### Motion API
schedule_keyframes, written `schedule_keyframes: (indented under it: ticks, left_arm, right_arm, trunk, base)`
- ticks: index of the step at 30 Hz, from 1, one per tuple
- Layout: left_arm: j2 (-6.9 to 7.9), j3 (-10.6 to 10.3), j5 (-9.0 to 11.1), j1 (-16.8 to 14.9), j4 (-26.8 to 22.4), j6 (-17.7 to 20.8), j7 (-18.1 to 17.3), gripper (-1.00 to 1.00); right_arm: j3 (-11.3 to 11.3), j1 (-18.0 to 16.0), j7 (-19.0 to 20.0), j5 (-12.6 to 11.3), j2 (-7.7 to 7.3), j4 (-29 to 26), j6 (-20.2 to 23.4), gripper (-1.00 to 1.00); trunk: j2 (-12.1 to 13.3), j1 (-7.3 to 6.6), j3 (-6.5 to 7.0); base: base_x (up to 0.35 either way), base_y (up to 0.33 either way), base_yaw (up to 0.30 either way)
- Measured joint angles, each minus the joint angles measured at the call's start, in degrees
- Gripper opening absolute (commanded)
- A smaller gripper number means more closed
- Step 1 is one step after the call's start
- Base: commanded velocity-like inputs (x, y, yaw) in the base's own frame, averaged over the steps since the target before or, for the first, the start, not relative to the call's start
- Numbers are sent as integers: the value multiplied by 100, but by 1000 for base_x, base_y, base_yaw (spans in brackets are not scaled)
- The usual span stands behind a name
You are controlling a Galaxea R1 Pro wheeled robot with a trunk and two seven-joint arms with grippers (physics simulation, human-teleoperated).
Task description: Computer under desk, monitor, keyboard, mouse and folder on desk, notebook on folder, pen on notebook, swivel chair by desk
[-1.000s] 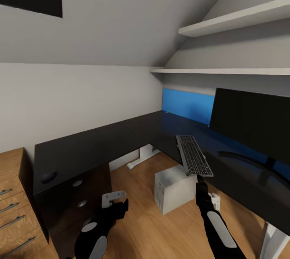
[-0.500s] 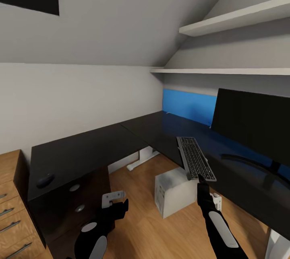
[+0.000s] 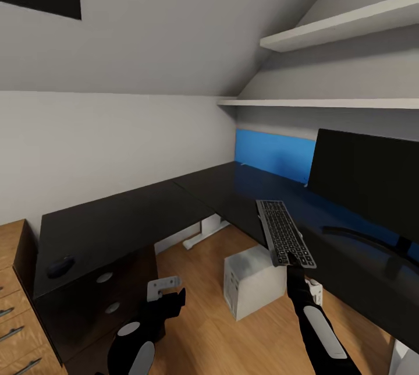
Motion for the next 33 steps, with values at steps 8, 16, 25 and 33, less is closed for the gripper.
schedule_keyframes:
  ticks: [8,16,25,33]
  left_arm:
    - [5,1,-6,0,0,-5,0,100]
    - [9,1,-7,0,0,-8,0,100]
    - [8,1,-7,0,0,-8,0,100]
    - [9,1,-10,0,0,-14,0,100]
  right_arm:
    - [0,0,-6,0,-3,0,0,100]
    - [0,0,-8,0,-3,1,0,100]
    - [0,0,-11,0,-28,5,0,100]
    - [0,0,-11,0,-37,7,-12,100]
  trunk:
    - [0,-2,0]
    - [0,0,0]
    - [0,0,0]
    - [0,-2,0]
  base:
    - [72,0,0]
    - [70,0,0]
    - [3,0,0]
    - [97,0,0]
